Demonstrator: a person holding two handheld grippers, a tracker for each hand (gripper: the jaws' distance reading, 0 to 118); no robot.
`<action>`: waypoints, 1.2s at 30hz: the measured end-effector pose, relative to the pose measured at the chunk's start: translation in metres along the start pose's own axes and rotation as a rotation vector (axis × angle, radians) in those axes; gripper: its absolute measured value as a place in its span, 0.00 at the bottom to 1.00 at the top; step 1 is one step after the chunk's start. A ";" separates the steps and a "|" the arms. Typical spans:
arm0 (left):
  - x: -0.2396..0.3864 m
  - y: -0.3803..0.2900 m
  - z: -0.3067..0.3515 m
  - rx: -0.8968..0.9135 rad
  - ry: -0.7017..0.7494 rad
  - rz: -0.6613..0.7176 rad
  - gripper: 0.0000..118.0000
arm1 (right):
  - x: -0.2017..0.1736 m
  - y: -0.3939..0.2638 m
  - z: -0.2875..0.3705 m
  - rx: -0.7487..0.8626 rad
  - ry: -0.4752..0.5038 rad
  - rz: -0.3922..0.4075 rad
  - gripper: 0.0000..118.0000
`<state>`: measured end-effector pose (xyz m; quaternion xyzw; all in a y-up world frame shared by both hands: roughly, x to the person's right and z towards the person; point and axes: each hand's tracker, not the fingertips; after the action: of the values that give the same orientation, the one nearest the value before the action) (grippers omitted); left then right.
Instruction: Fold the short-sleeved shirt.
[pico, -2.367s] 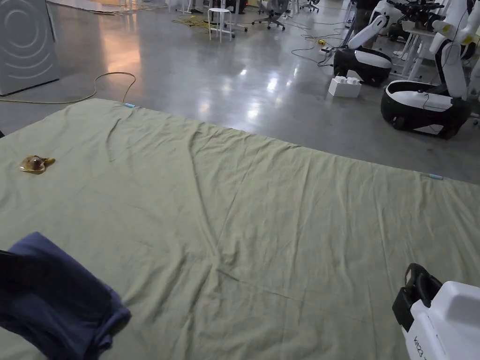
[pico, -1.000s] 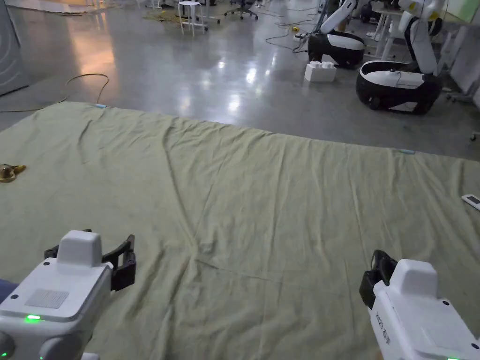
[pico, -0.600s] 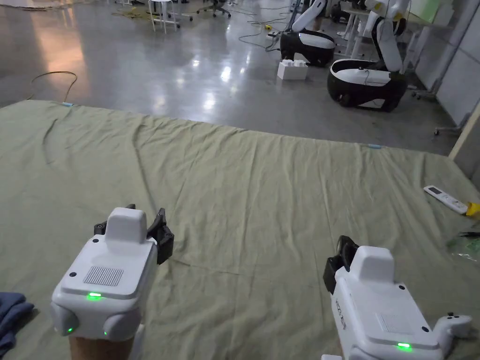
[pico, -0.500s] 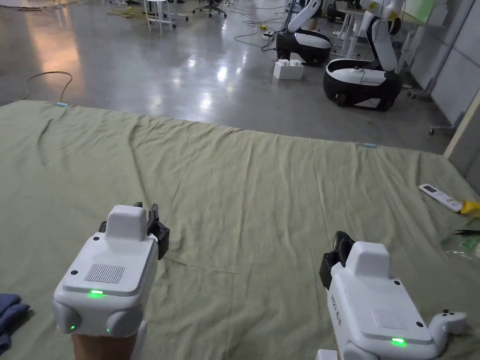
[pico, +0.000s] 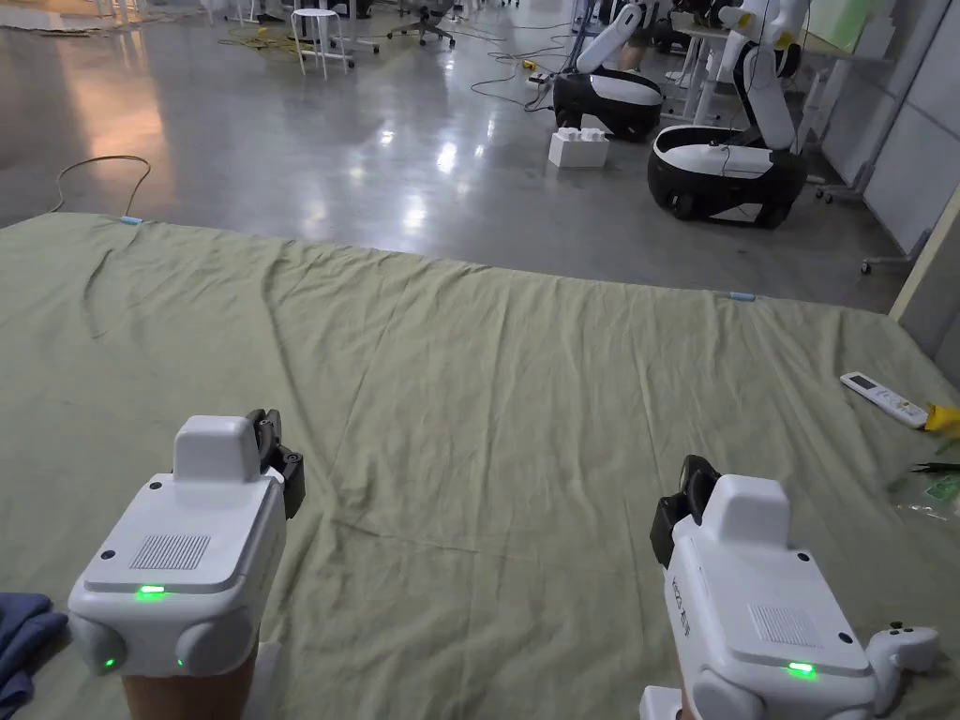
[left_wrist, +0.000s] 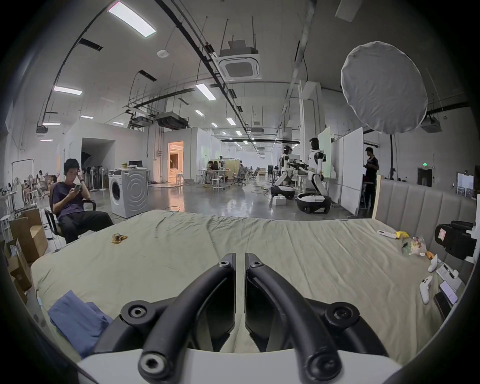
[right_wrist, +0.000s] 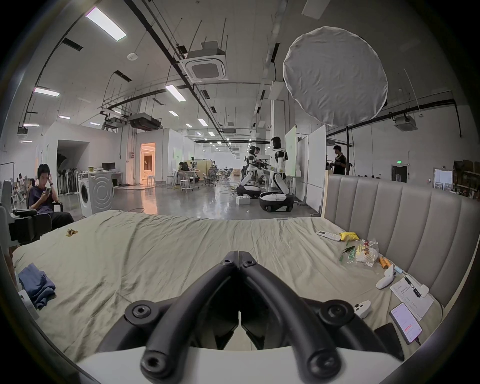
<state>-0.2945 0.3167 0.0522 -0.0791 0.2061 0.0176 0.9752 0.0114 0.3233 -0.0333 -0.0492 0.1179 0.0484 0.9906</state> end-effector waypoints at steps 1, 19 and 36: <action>-0.001 0.000 0.000 -0.003 0.005 0.011 0.05 | -0.001 0.000 0.000 0.001 0.000 0.002 0.01; 0.000 -0.001 0.002 0.002 0.007 -0.010 0.05 | -0.008 -0.006 0.004 -0.012 0.010 -0.004 0.01; 0.004 -0.004 0.002 0.049 0.033 -0.071 0.59 | -0.009 -0.010 -0.001 -0.014 -0.048 0.030 0.81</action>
<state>-0.2900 0.3133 0.0532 -0.0626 0.2196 -0.0235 0.9733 0.0035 0.3127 -0.0312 -0.0530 0.0944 0.0651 0.9920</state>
